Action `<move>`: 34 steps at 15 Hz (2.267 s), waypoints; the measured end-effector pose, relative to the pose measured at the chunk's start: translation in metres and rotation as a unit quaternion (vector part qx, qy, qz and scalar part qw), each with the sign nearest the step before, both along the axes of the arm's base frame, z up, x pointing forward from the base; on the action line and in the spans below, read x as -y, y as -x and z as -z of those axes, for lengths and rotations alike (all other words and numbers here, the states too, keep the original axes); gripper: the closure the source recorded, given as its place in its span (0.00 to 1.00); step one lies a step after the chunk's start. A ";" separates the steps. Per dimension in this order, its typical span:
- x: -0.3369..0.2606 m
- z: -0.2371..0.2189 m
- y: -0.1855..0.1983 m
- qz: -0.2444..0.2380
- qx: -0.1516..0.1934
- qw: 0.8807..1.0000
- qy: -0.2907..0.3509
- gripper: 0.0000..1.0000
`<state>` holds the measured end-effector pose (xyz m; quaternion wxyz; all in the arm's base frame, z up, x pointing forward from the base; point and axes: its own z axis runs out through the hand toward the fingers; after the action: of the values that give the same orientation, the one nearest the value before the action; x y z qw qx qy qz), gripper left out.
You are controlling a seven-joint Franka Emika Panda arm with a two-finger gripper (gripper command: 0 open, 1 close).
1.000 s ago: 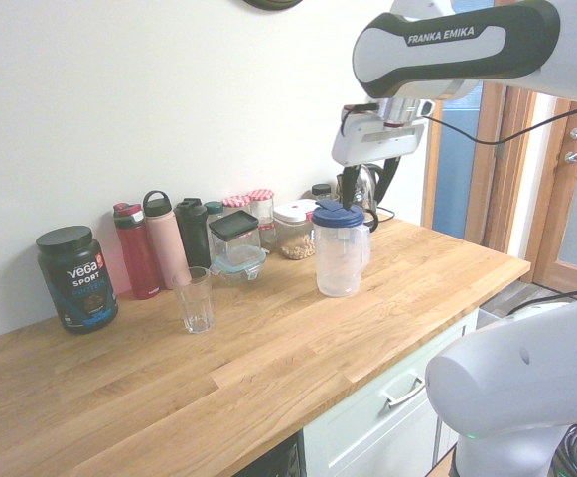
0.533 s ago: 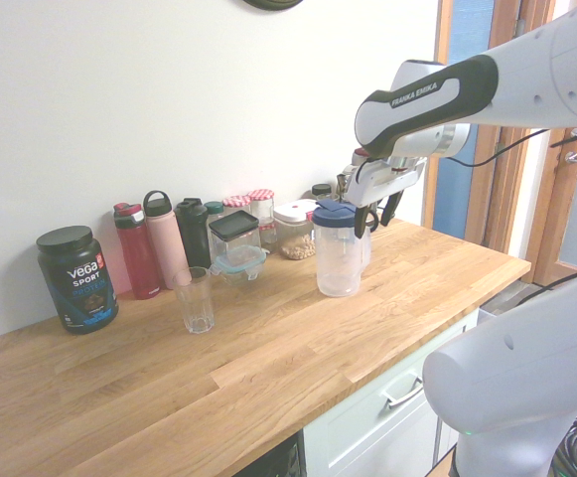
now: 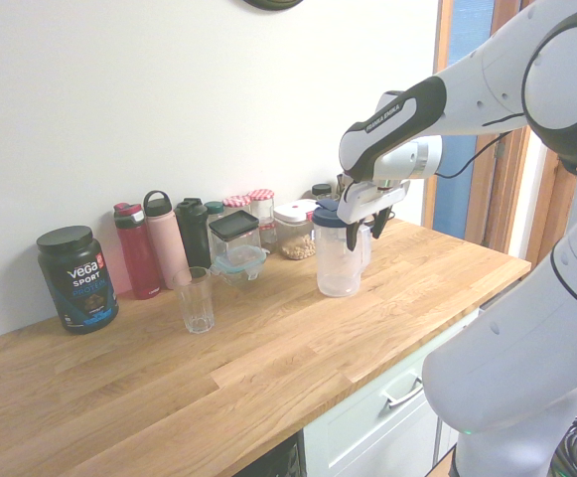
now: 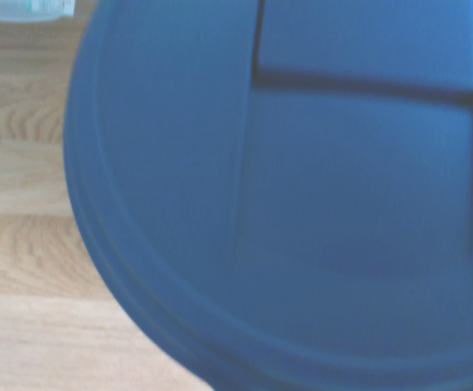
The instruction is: Pour me some water
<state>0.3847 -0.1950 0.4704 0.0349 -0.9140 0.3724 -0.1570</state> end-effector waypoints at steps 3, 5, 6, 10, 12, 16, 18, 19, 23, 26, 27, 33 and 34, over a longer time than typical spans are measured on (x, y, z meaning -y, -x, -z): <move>-0.004 -0.002 -0.005 -0.002 0.002 1.000 -0.001 1.00; -0.004 0.000 -0.007 -0.001 0.000 1.000 -0.005 1.00; -0.004 0.001 -0.008 -0.001 -0.001 1.000 -0.005 1.00; -0.006 0.005 -0.010 -0.001 -0.004 1.000 -0.009 1.00; -0.006 0.005 -0.011 -0.001 -0.004 1.000 -0.010 1.00; -0.008 0.002 -0.013 -0.002 -0.002 1.000 -0.009 1.00; -0.009 0.002 -0.013 -0.002 -0.002 1.000 -0.009 1.00; -0.008 0.000 -0.013 -0.002 -0.001 1.000 -0.009 1.00; -0.012 -0.063 -0.001 -0.023 0.014 1.000 0.001 1.00; -0.055 -0.129 0.010 -0.089 0.010 0.996 0.029 1.00; -0.076 -0.140 0.007 -0.116 0.001 0.992 0.041 1.00; -0.186 -0.154 -0.041 -0.247 -0.095 0.956 0.129 1.00; -0.200 -0.152 -0.054 -0.263 -0.114 0.947 0.148 1.00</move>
<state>0.4385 0.0048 0.6227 -0.1033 -0.9861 0.0933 -0.0903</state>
